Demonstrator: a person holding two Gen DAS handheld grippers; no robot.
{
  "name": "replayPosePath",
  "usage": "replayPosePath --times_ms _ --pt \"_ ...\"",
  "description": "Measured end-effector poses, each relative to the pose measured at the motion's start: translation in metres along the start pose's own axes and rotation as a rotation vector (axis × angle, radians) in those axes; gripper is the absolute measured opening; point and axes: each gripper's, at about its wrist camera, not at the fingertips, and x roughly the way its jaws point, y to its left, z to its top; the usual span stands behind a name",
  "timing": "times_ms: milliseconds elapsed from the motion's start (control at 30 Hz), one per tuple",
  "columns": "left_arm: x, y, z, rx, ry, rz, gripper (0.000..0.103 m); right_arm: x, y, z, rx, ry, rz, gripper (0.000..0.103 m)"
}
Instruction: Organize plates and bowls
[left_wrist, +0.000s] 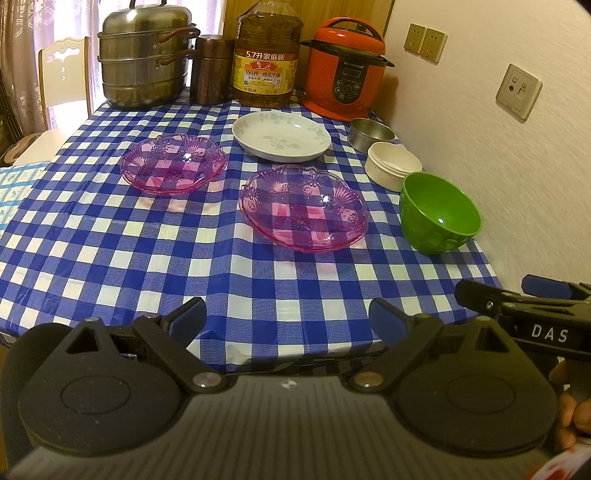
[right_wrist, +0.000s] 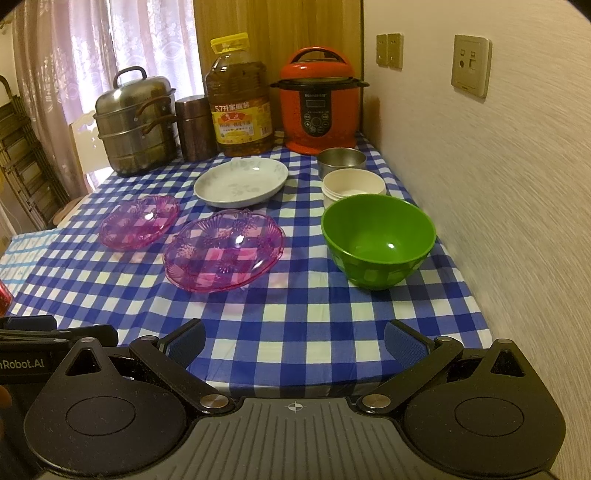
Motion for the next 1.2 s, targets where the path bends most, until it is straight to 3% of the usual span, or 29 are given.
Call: replayPosePath --times_ms 433,633,933,1100,1200 --pt "0.003 0.000 0.007 -0.043 -0.012 -0.016 0.093 0.005 -0.005 0.008 0.047 -0.011 0.027 0.102" --pt "0.011 0.018 0.023 -0.103 -0.017 -0.030 0.093 0.015 -0.006 0.017 0.099 -0.037 0.061 0.102" --pt "0.042 0.050 0.052 -0.177 -0.074 -0.026 0.093 0.052 -0.005 0.034 0.177 -0.048 0.089 0.102" --pt "0.066 0.059 0.067 -0.165 -0.072 -0.011 0.093 0.079 -0.003 0.038 0.203 -0.041 0.090 0.102" --pt "0.086 0.061 0.070 -0.163 -0.039 -0.013 0.093 0.097 -0.004 0.040 0.210 -0.029 0.093 0.088"
